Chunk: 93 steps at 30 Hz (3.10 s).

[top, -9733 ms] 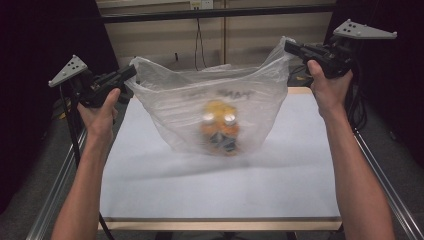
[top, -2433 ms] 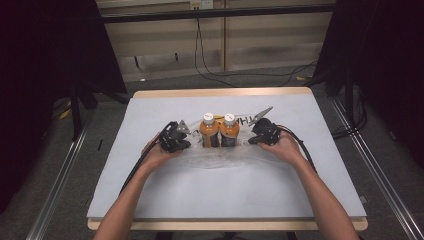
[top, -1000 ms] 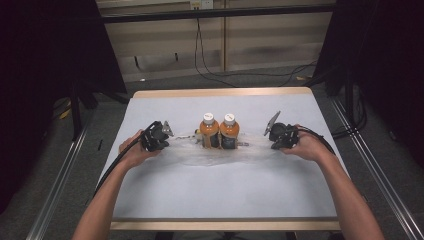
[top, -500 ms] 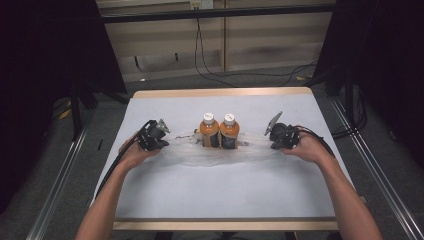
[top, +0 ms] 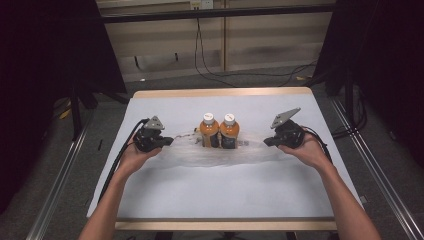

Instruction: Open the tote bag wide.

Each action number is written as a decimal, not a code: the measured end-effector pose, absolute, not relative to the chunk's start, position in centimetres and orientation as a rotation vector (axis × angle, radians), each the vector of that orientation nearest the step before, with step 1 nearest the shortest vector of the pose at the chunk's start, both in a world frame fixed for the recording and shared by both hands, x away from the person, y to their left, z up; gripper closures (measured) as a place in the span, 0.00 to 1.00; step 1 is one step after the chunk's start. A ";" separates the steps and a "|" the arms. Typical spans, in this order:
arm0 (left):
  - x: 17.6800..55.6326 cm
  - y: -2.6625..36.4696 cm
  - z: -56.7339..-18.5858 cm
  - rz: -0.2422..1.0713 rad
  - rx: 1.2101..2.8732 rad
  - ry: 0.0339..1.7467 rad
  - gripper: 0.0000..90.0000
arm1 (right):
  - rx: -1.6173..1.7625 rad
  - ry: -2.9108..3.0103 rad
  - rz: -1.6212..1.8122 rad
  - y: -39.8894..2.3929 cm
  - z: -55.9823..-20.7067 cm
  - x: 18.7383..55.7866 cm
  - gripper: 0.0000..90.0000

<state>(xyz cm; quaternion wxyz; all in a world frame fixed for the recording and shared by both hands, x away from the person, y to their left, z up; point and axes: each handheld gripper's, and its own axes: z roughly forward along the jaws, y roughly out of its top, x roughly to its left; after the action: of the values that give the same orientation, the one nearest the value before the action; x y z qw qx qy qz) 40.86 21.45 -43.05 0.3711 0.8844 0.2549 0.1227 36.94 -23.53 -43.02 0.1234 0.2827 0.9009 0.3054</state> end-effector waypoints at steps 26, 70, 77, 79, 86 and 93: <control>38.2 9.0 -42.3 0.125 2.227 0.372 1.00 | 0.785 2.656 1.033 -16.7 -43.0 40.0 1.00; 36.4 6.3 -47.5 0.095 2.405 0.304 1.00 | 1.147 2.701 0.976 -13.9 -47.4 46.6 1.00; 36.0 6.2 -47.5 0.049 2.407 0.284 1.00 | 1.241 2.679 1.033 -13.9 -47.7 47.8 1.00; 35.9 6.3 -47.5 0.035 2.411 0.274 1.00 | 1.248 2.670 1.014 -13.7 -47.7 48.0 1.00; 35.3 5.9 -47.4 0.059 2.429 0.225 1.00 | 1.277 2.625 1.034 -12.8 -47.9 49.1 1.00; 35.7 6.3 -47.6 0.025 2.402 0.234 1.00 | 1.288 2.602 1.019 -12.2 -47.8 50.0 1.00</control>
<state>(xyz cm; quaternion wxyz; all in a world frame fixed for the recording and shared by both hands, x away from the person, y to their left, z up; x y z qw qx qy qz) 35.74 6.26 -47.62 0.3561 0.9300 0.0904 0.0097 50.01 -12.24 -47.84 0.0323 0.4184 0.8452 0.3309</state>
